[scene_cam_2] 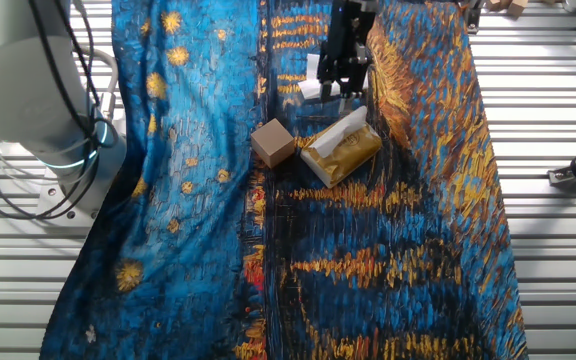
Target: Pull out a napkin
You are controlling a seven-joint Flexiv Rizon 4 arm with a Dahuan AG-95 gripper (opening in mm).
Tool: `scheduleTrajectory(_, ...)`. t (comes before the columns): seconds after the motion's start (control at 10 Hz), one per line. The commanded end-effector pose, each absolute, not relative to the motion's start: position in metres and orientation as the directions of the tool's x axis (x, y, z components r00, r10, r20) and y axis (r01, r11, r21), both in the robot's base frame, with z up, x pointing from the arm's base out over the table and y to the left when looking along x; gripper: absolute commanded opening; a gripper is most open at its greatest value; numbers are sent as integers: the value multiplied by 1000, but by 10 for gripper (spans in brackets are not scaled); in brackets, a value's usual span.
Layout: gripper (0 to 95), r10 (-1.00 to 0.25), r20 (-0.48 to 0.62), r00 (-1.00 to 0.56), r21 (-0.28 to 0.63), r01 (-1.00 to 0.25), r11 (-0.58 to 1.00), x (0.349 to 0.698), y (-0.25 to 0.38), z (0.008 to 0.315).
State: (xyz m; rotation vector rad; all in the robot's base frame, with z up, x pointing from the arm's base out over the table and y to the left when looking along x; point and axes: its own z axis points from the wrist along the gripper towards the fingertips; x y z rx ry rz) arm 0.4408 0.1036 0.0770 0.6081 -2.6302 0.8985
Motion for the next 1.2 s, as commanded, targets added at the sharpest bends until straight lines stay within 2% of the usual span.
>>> scheduleTrajectory(0.1, 570, -326, 413, -850, -508, -513, 692, 434, 91, 76)
scheduleTrajectory(0.2, 380, -331, 420, -845, -514, -522, 681, 433, 89, 75)
scheduleTrajectory(0.4, 380, -323, 438, -839, -537, -532, 654, 433, 89, 75)
scheduleTrajectory(0.5, 190, -324, 443, -836, -540, -537, 648, 433, 89, 75)
scheduleTrajectory(1.2, 190, -337, 428, -838, -557, -539, 632, 432, 85, 77)
